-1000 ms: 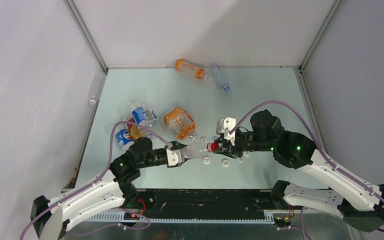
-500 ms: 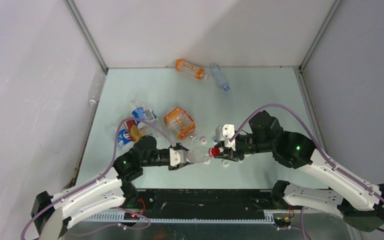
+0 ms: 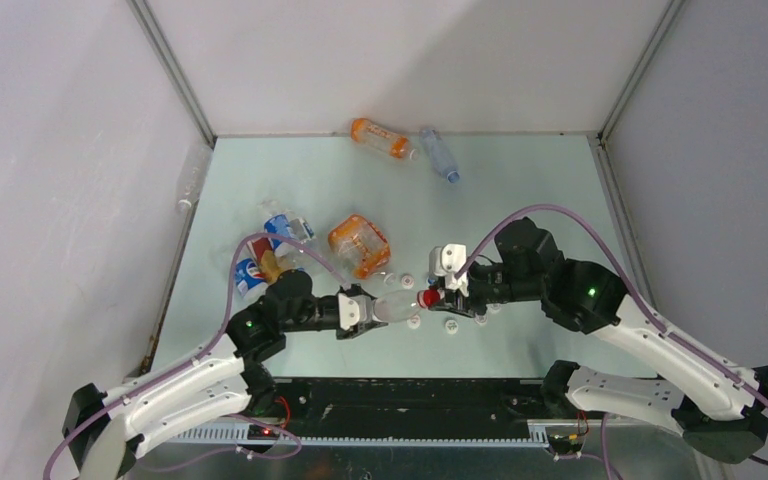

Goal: Screw on the bottle caps

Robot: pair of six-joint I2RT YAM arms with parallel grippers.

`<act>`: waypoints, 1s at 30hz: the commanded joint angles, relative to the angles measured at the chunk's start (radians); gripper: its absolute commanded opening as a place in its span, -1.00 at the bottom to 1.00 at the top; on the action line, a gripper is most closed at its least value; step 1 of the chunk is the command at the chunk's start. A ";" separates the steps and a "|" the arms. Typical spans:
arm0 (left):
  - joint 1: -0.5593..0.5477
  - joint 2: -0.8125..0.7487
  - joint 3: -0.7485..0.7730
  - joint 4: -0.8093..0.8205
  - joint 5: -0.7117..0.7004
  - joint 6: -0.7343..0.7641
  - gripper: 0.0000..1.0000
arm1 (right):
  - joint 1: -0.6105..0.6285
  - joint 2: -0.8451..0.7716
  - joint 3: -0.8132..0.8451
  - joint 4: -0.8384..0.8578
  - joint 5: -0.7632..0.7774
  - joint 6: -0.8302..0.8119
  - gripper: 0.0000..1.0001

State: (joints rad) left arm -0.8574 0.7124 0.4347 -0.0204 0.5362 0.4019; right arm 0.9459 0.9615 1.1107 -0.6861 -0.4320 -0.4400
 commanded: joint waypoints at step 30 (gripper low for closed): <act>-0.012 0.033 0.089 0.258 0.167 0.139 -0.85 | -0.091 0.000 0.003 0.032 -0.120 0.071 -0.95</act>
State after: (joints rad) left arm -0.8543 0.7574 0.4347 0.0875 0.5682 0.4786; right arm 0.8467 0.9295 1.1107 -0.6823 -0.5503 -0.3664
